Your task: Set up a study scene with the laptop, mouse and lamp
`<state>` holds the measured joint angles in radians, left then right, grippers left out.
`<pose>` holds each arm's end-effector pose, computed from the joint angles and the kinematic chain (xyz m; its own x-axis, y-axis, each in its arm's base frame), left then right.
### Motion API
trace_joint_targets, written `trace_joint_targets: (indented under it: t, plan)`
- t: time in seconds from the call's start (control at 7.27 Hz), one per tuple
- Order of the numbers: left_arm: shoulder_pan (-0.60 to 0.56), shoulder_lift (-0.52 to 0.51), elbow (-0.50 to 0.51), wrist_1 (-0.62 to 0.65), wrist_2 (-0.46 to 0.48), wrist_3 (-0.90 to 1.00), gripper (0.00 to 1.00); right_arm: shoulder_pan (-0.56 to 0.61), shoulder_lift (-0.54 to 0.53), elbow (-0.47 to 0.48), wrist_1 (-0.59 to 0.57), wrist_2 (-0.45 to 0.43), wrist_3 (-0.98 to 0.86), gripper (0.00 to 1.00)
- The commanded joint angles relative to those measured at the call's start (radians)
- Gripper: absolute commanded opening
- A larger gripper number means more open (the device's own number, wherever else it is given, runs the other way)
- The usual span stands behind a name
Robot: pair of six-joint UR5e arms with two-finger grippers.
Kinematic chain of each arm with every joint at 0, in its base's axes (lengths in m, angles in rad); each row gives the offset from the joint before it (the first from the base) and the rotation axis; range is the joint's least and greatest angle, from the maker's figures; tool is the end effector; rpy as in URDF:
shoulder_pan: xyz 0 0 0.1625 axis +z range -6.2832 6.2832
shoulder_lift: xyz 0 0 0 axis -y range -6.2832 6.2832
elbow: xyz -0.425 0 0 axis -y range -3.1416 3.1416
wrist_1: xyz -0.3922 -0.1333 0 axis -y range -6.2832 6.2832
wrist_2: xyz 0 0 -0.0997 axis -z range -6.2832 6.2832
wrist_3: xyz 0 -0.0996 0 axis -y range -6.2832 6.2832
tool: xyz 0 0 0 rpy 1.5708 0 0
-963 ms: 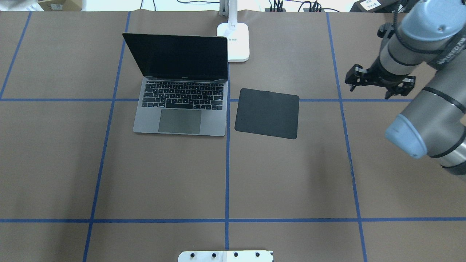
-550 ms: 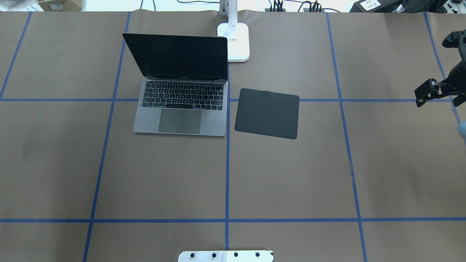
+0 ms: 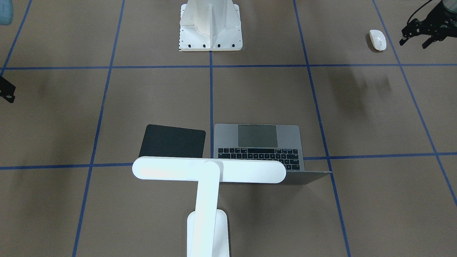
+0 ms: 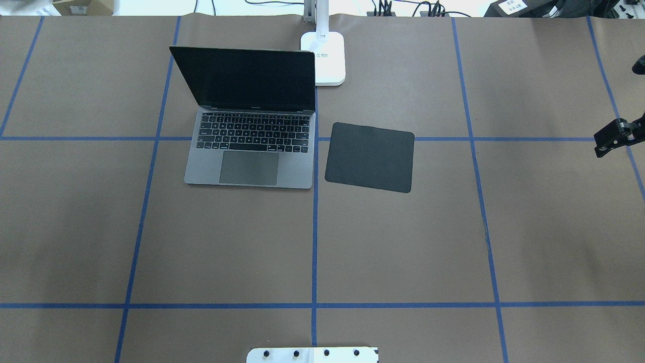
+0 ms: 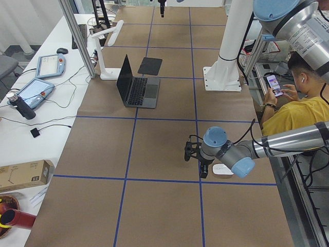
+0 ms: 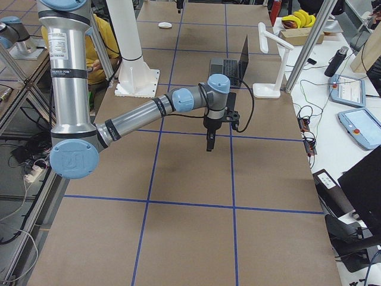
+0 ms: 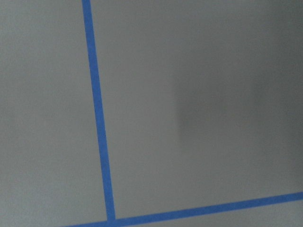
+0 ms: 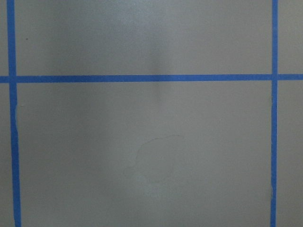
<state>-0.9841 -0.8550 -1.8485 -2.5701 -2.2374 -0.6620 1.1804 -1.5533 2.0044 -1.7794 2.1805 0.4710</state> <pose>0.0523 -0.2082 0.6628 0.6607 0.1260 -0.7400 -0.0794 0.9920 0.0980 -0.1109 -0.4699 0.4718 0.7966 0.0160 0.6043 0.0089 0.9992 -0.0383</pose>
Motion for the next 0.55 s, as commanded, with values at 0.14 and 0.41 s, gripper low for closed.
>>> trace_joint_targets:
  t: [0.14,0.41]
  plan:
    - [0.152,0.022,0.002,-0.021,0.013,-0.146,1.0,0.013,-0.01,0.004,0.0,0.012,-0.014,1.0]
    - [0.257,0.024,0.005,-0.041,0.033,-0.199,1.0,0.013,-0.01,0.004,0.0,0.012,-0.014,1.0]
